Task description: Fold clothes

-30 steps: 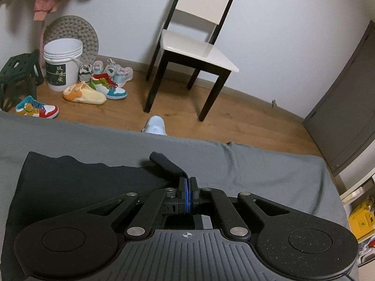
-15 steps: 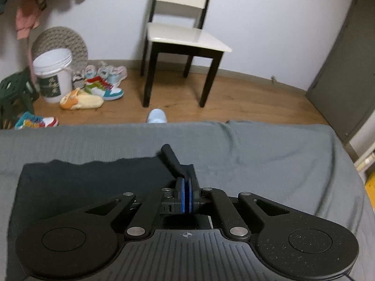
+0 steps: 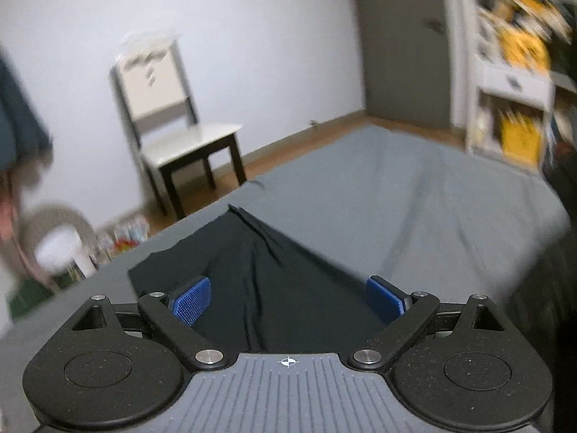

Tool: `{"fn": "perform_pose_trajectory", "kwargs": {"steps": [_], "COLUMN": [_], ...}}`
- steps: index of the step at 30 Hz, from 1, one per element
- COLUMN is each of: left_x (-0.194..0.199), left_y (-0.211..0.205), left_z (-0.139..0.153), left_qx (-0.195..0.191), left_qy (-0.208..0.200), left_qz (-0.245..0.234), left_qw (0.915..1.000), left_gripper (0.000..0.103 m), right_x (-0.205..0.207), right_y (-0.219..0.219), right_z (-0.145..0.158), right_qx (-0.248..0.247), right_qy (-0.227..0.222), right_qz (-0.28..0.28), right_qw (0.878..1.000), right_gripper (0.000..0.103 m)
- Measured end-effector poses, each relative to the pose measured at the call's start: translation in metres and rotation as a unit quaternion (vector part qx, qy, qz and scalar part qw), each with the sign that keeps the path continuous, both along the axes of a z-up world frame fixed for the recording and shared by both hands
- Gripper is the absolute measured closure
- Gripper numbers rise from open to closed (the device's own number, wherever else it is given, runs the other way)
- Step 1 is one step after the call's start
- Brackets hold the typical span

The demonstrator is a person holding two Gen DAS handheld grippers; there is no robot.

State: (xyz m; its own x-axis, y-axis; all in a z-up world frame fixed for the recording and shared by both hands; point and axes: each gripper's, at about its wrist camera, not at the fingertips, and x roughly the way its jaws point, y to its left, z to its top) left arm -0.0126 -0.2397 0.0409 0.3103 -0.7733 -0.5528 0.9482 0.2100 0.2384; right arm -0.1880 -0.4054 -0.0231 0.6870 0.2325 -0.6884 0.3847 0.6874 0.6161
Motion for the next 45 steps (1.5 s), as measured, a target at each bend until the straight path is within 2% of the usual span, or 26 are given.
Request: {"fn": "perform_pose_trajectory", "kwargs": {"steps": [4, 6, 11, 12, 14, 16, 21, 24, 25, 27, 30, 32, 34, 37, 40, 43, 45], "left_x": [-0.049, -0.065, -0.067, -0.067, -0.068, -0.068, -0.07, -0.078, -0.079, -0.079, -0.076, -0.074, -0.072, -0.071, -0.072, -0.073, -0.071], "left_y": [0.04, 0.047, 0.045, 0.045, 0.044, 0.043, 0.042, 0.044, 0.045, 0.046, 0.047, 0.047, 0.047, 0.048, 0.048, 0.048, 0.047], "left_z": [-0.024, -0.036, -0.043, -0.044, -0.047, -0.049, -0.056, -0.061, -0.061, -0.061, -0.063, -0.064, -0.065, -0.067, -0.068, -0.069, -0.068], "left_qx": [0.056, 0.084, 0.097, 0.1, 0.105, 0.11, 0.123, 0.136, 0.139, 0.139, 0.14, 0.139, 0.138, 0.136, 0.137, 0.138, 0.139], "left_qy": [-0.106, -0.136, -0.14, -0.141, -0.143, -0.144, -0.148, -0.138, -0.132, -0.12, -0.101, -0.094, -0.087, -0.083, -0.088, -0.092, -0.09], "left_qz": [-0.03, -0.037, -0.045, -0.047, -0.05, -0.053, -0.061, -0.077, -0.082, -0.084, -0.088, -0.089, -0.09, -0.093, -0.096, -0.097, -0.098], "left_qw": [0.9923, 0.9865, 0.9843, 0.9839, 0.983, 0.982, 0.9793, 0.978, 0.9782, 0.9794, 0.981, 0.9818, 0.9825, 0.9828, 0.9819, 0.9813, 0.9814], "left_gripper": [0.01, 0.01, 0.01, 0.014, 0.025, 0.044, 0.048, 0.069, 0.072, 0.073, 0.074, 0.074, 0.074, 0.074, 0.074, 0.074, 0.074], "right_x": [-0.008, -0.011, -0.009, -0.009, -0.007, -0.003, 0.003, 0.0, -0.001, -0.004, -0.006, -0.004, -0.006, -0.001, 0.012, 0.021, 0.02], "right_y": [-0.013, -0.017, -0.021, -0.02, -0.019, -0.014, -0.006, -0.005, -0.006, -0.006, -0.008, -0.01, -0.016, -0.021, -0.018, -0.013, -0.011], "right_z": [0.002, 0.002, -0.003, -0.003, -0.003, -0.004, -0.002, 0.001, 0.001, 0.003, 0.007, 0.008, 0.009, 0.002, -0.005, -0.011, -0.011], "right_qx": [0.037, 0.054, 0.067, 0.064, 0.053, 0.037, 0.015, 0.012, 0.012, 0.011, 0.022, 0.039, 0.055, 0.06, 0.047, 0.042, 0.031], "right_qy": [-0.014, -0.019, -0.014, -0.011, 0.0, 0.019, 0.04, 0.045, 0.047, 0.048, 0.032, 0.014, 0.0, 0.002, 0.025, 0.038, 0.045], "right_qz": [-0.013, -0.013, -0.011, -0.007, -0.004, 0.006, 0.032, 0.033, 0.033, 0.031, 0.022, 0.005, -0.02, -0.044, -0.041, -0.021, -0.014], "right_qw": [0.999, 0.998, 0.998, 0.998, 0.999, 0.999, 0.999, 0.998, 0.998, 0.998, 0.999, 0.999, 0.998, 0.997, 0.998, 0.998, 0.998], "right_gripper": [0.099, 0.099, 0.099, 0.099, 0.099, 0.099, 0.098, 0.096, 0.096, 0.093, 0.083, 0.071, 0.066, 0.066, 0.069, 0.089, 0.092]}}
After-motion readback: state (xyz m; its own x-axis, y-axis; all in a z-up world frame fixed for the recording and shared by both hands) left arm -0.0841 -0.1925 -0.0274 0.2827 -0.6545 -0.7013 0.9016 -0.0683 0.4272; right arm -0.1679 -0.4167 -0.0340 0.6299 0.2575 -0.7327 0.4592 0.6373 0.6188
